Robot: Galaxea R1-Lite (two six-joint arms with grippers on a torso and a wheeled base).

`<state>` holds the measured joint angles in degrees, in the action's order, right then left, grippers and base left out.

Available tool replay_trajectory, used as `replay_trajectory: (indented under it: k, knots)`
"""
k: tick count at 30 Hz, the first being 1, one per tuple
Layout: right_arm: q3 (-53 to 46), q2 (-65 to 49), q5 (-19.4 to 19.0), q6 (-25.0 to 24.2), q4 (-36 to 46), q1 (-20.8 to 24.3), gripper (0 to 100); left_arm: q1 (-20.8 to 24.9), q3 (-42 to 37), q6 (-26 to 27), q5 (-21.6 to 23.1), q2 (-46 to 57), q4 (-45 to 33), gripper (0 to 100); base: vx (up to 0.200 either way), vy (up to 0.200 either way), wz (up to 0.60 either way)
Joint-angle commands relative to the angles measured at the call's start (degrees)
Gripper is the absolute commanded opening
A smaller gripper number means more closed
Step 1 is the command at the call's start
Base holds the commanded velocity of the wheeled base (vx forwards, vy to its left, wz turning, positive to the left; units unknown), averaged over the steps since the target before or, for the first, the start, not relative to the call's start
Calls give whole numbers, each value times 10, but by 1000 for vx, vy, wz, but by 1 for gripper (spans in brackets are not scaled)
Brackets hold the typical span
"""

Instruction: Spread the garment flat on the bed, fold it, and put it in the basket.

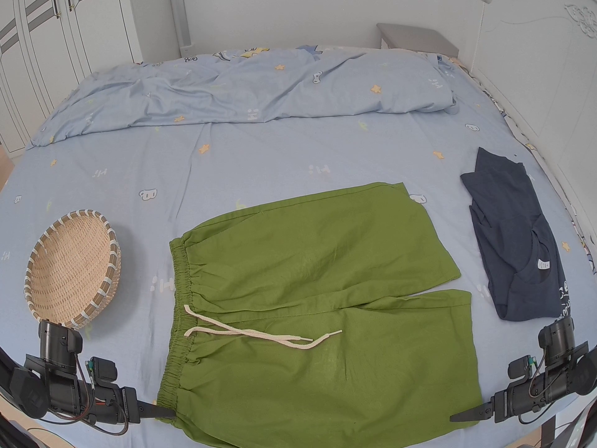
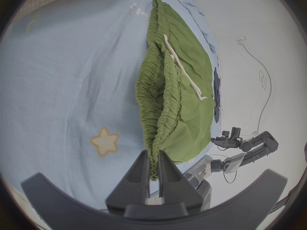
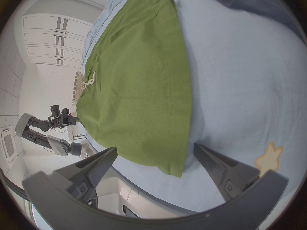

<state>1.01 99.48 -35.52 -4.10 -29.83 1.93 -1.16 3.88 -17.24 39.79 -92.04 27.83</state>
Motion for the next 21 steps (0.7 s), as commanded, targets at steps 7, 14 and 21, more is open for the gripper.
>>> replay_trajectory:
  k: [7, 14, 21]
  knots:
    - [-10, 43, -41, -4, -21, 26, 100, 2, 3, 1, 1, -2, 0, 0, 0, 0, 0]
    - [-10, 43, -48, -3, -21, 22, 100, 0, 2, 0, 1, -1, 0, 0, 0, 0, 0]
    - [-10, 42, -43, -3, -4, 18, 0, -2, 0, 1, 1, 0, 0, 0, 0, 0, 0]
